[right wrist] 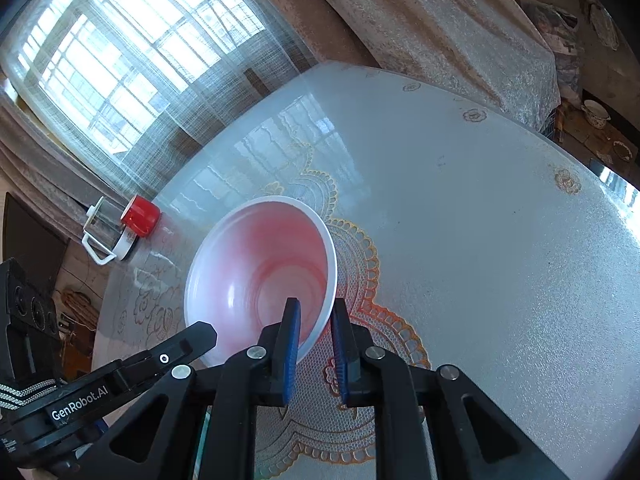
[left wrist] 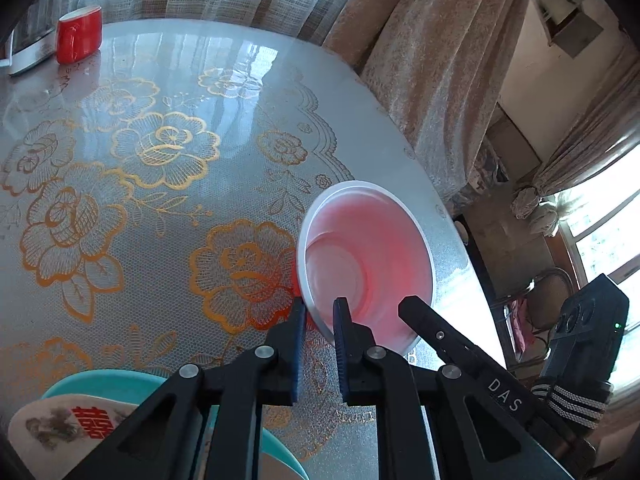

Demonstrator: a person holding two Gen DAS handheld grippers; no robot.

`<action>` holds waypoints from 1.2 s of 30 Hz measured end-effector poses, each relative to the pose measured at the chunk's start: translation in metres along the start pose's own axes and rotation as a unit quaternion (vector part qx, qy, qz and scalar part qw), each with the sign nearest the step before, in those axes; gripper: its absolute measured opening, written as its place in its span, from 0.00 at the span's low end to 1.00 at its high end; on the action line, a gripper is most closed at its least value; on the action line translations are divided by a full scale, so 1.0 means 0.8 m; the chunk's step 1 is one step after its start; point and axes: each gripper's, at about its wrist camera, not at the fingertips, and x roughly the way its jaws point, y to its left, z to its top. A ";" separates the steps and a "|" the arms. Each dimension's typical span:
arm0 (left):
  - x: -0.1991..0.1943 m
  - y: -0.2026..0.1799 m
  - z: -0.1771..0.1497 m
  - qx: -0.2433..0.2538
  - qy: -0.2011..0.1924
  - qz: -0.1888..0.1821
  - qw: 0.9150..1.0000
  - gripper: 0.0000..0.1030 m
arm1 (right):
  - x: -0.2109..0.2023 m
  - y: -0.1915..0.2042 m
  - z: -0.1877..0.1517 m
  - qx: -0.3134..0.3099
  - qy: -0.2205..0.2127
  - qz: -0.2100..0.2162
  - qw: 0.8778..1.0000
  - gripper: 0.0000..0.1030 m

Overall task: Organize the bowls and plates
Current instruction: 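Lift the red-and-pink bowl and carry it over the steel basin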

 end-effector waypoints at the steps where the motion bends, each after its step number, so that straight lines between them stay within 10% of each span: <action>1: -0.005 0.001 -0.003 0.002 -0.003 0.003 1.000 0.13 | -0.002 0.003 -0.002 -0.002 -0.001 0.003 1.000 0.15; 36: -0.242 0.129 -0.154 -0.033 -0.137 0.061 0.988 0.13 | -0.049 0.189 -0.133 -0.146 0.033 0.131 0.980 0.15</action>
